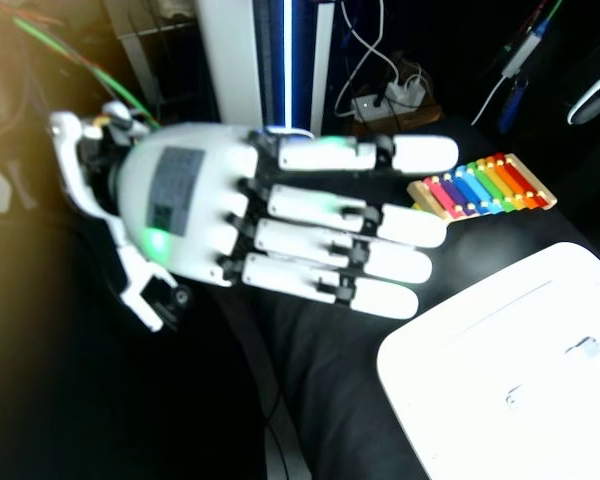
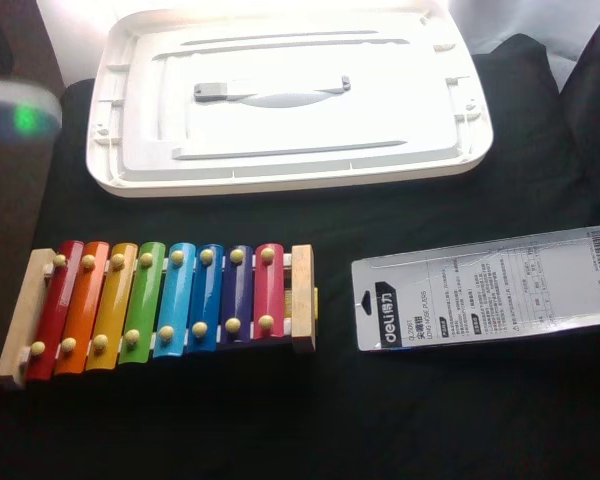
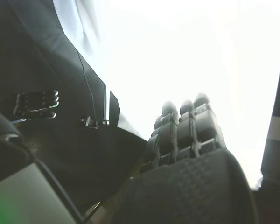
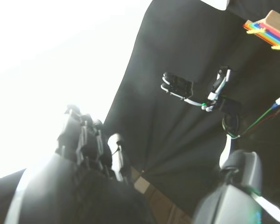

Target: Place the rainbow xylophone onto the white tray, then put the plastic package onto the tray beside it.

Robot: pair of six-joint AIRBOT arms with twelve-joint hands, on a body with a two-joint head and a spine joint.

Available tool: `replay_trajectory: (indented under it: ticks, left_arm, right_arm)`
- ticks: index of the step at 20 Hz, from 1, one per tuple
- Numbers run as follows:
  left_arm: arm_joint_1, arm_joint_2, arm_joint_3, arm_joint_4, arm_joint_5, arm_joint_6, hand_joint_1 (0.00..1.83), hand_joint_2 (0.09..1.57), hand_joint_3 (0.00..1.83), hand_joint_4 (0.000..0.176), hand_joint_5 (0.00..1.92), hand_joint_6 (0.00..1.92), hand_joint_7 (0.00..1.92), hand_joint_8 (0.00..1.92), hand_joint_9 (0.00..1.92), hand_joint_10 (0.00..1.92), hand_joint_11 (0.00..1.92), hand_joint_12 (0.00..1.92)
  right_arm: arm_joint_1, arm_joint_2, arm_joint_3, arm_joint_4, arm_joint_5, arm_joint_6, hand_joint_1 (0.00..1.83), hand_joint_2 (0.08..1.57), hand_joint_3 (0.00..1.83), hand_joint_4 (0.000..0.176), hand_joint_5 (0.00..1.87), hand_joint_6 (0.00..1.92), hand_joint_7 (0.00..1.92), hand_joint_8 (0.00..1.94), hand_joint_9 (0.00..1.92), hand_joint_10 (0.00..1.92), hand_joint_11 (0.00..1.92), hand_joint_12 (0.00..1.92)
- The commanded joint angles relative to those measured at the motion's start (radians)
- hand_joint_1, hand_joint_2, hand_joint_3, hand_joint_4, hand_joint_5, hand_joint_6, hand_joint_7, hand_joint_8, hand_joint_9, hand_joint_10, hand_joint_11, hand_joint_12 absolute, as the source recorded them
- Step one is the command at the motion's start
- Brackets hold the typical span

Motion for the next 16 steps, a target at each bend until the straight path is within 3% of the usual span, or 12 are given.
replay_trajectory:
  ticks: [1,2,3,4,5,7,10,11,12,14,16]
  left_arm:
    - [-0.014,0.004,0.009,-0.012,-0.099,-0.007,0.29,0.77,0.24,0.024,0.00,0.00,0.21,0.00,0.26,0.00,0.00,0.69]
    - [-0.017,0.003,0.009,-0.003,-0.089,-0.010,0.30,0.78,0.22,0.017,0.00,0.00,0.22,0.00,0.28,0.01,0.03,0.71]
    - [-0.024,0.003,0.010,0.010,-0.075,-0.011,0.32,0.78,0.22,0.023,0.00,0.00,0.23,0.01,0.30,0.01,0.03,0.71]
    - [-0.035,0.003,0.010,0.022,-0.062,-0.011,0.32,0.81,0.23,0.030,0.00,0.00,0.24,0.01,0.30,0.01,0.00,0.72]
    - [-0.069,0.000,0.014,0.065,-0.027,-0.021,0.30,0.83,0.24,0.044,0.00,0.00,0.23,0.00,0.29,0.00,0.00,0.70]
    - [-0.115,-0.002,0.018,0.127,0.025,-0.040,0.33,0.82,0.22,0.042,0.03,0.00,0.25,0.00,0.30,0.00,0.00,0.73]
    - [-0.239,-0.011,0.023,0.333,0.154,-0.119,0.36,0.81,0.20,0.036,0.00,0.00,0.21,0.00,0.27,0.00,0.01,0.72]
    - [-0.274,-0.015,0.024,0.398,0.188,-0.157,0.38,0.80,0.19,0.052,0.01,0.00,0.23,0.01,0.28,0.01,0.01,0.71]
    - [-0.309,-0.019,0.024,0.467,0.217,-0.196,0.39,0.66,0.31,0.075,0.02,0.01,0.23,0.01,0.27,0.00,0.04,0.63]
    - [-0.377,-0.022,0.024,0.626,0.277,-0.298,0.31,0.67,0.43,0.063,0.00,0.00,0.19,0.00,0.23,0.00,0.08,0.49]
    - [-0.438,-0.022,0.022,0.793,0.329,-0.420,0.24,0.72,0.42,0.014,0.00,0.00,0.18,0.00,0.23,0.00,0.08,0.52]
  right_arm:
    - [0.006,-0.001,0.008,0.055,0.105,0.010,0.56,1.03,0.00,0.065,0.16,0.01,0.11,0.00,0.17,0.02,0.00,0.00]
    - [0.006,-0.001,0.009,0.054,0.104,0.011,0.58,1.02,0.00,0.050,0.14,0.00,0.07,0.00,0.16,0.01,0.00,0.00]
    - [0.006,-0.001,0.009,0.054,0.103,0.011,0.59,1.00,0.00,0.052,0.15,0.00,0.06,0.00,0.17,0.01,0.00,0.00]
    - [0.006,-0.001,0.009,0.054,0.103,0.011,0.59,0.99,0.00,0.042,0.15,0.00,0.06,0.00,0.18,0.02,0.00,0.00]
    - [0.006,-0.002,0.009,0.054,0.103,0.011,0.59,0.98,0.00,0.049,0.15,0.00,0.07,0.00,0.19,0.02,0.00,0.00]
    - [0.006,-0.004,0.009,0.054,0.103,0.011,0.61,0.98,0.00,0.044,0.16,0.01,0.08,0.01,0.18,0.01,0.00,0.00]
    - [0.006,-0.008,0.008,0.054,0.103,0.011,0.69,1.01,0.00,0.015,0.18,0.01,0.10,0.01,0.18,0.01,0.03,0.02]
    - [0.006,-0.010,0.009,0.054,0.104,0.011,0.72,1.02,0.01,0.012,0.18,0.01,0.10,0.01,0.17,0.00,0.04,0.02]
    - [0.006,-0.011,0.009,0.054,0.104,0.011,0.72,1.02,0.01,0.007,0.18,0.01,0.10,0.01,0.16,0.00,0.03,0.02]
    - [0.006,-0.012,0.009,0.052,0.104,0.011,0.74,1.03,0.01,0.000,0.19,0.01,0.13,0.02,0.13,0.00,0.00,0.00]
    - [0.006,-0.015,0.009,0.051,0.103,0.011,0.74,1.02,0.00,0.000,0.19,0.01,0.14,0.02,0.11,0.00,0.00,0.00]
